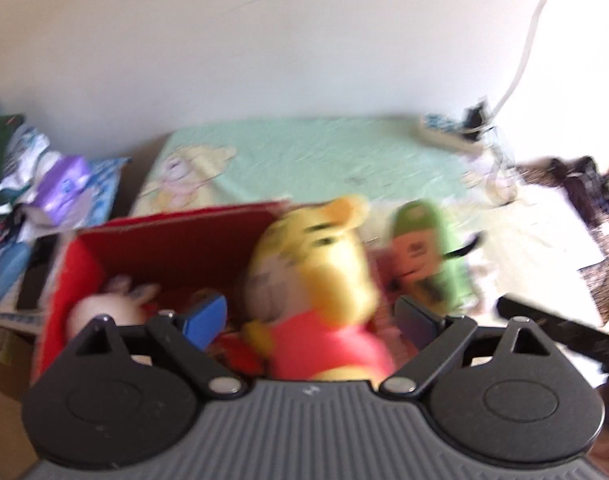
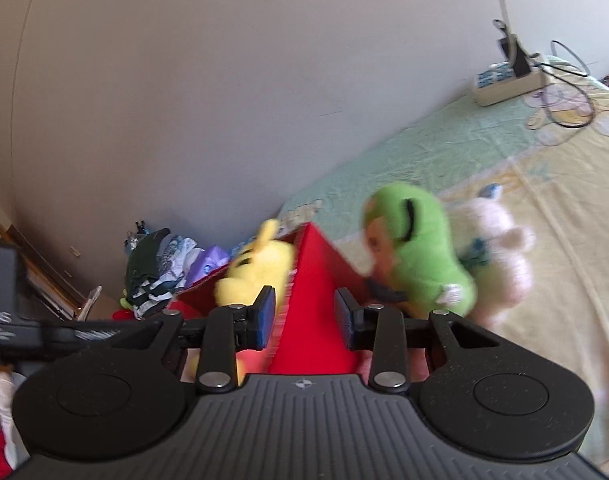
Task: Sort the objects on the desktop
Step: 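Close both grippers on the green plush toy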
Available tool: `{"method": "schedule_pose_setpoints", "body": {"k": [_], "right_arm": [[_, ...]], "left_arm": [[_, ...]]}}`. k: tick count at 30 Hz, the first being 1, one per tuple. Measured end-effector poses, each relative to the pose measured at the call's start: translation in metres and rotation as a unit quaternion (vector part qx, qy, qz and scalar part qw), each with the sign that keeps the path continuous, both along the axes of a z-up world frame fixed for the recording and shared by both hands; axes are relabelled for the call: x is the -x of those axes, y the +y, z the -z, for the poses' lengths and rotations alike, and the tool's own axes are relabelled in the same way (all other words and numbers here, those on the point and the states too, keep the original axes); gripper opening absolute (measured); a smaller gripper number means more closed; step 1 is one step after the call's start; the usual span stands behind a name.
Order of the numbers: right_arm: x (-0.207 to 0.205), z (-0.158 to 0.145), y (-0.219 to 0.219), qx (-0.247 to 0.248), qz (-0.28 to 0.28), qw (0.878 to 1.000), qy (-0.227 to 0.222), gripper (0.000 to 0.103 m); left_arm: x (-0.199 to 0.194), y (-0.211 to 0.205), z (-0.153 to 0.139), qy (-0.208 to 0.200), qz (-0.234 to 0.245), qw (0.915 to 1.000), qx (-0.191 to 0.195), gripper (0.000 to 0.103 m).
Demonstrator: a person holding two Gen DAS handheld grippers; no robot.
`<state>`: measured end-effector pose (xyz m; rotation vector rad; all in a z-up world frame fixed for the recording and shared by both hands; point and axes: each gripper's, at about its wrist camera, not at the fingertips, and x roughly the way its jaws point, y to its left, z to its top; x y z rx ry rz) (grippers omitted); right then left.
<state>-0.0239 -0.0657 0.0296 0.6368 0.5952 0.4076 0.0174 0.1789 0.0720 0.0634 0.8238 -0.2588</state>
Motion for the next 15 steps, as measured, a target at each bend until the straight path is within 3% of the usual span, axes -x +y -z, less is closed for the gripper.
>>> {"method": "schedule_pose_setpoints", "body": {"k": [4, 15], "right_arm": [[-0.002, 0.014, -0.042, -0.002, 0.011, 1.0, 0.027, 0.036], [-0.027, 0.029, -0.114, 0.005, -0.017, 0.998, 0.059, 0.037]], "left_arm": [[0.006, -0.044, 0.002, -0.006, 0.031, 0.999, 0.031, 0.089], [0.001, -0.124, 0.039, 0.019, 0.054, 0.9981, 0.023, 0.088]]}}
